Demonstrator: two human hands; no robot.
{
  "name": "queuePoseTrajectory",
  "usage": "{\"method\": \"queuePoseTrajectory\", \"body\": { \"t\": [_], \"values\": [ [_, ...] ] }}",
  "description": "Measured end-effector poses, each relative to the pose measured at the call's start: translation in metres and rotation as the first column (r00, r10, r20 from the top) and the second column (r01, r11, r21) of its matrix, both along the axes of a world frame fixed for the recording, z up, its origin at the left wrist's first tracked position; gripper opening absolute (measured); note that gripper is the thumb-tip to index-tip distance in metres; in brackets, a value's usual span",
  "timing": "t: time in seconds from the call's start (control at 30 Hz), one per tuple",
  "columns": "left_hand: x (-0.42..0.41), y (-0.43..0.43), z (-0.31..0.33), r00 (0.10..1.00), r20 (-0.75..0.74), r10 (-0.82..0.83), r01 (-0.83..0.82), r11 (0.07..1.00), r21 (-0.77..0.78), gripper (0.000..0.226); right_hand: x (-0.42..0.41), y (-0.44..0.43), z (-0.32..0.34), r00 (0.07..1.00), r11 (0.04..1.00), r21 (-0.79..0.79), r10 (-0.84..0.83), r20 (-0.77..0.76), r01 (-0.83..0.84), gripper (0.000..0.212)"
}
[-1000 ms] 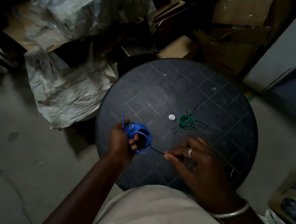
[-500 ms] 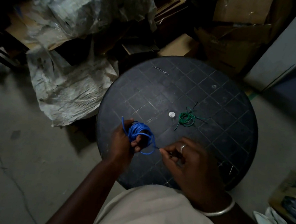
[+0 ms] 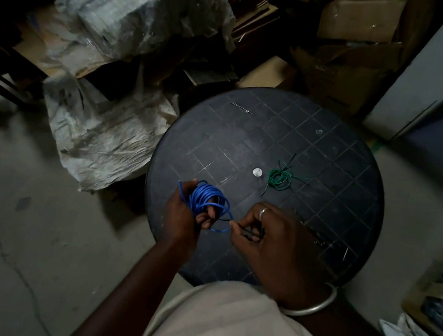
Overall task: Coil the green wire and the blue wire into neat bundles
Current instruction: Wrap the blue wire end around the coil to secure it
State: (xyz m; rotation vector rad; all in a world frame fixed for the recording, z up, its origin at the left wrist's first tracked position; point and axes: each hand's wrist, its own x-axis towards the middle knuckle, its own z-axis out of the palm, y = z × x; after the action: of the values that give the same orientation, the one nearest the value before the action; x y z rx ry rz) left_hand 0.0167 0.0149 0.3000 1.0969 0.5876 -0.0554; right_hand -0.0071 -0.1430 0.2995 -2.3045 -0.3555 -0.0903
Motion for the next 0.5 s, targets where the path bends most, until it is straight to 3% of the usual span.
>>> {"method": "queuePoseTrajectory", "body": {
  "t": [0.33, 0.5],
  "values": [
    [-0.003, 0.002, 0.004, 0.995, 0.065, 0.072, -0.083, 0.979, 0.189, 0.079, -0.002, 0.015, -0.002, 0.998, 0.999, -0.016, -0.039, 0.058, 0.04, 0.019],
    [-0.001, 0.011, 0.007, 0.988, 0.096, 0.118, -0.134, 0.972, 0.193, 0.08, -0.006, 0.026, 0.001, 0.994, 0.997, -0.033, -0.072, 0.082, 0.075, 0.022]
  ]
}}
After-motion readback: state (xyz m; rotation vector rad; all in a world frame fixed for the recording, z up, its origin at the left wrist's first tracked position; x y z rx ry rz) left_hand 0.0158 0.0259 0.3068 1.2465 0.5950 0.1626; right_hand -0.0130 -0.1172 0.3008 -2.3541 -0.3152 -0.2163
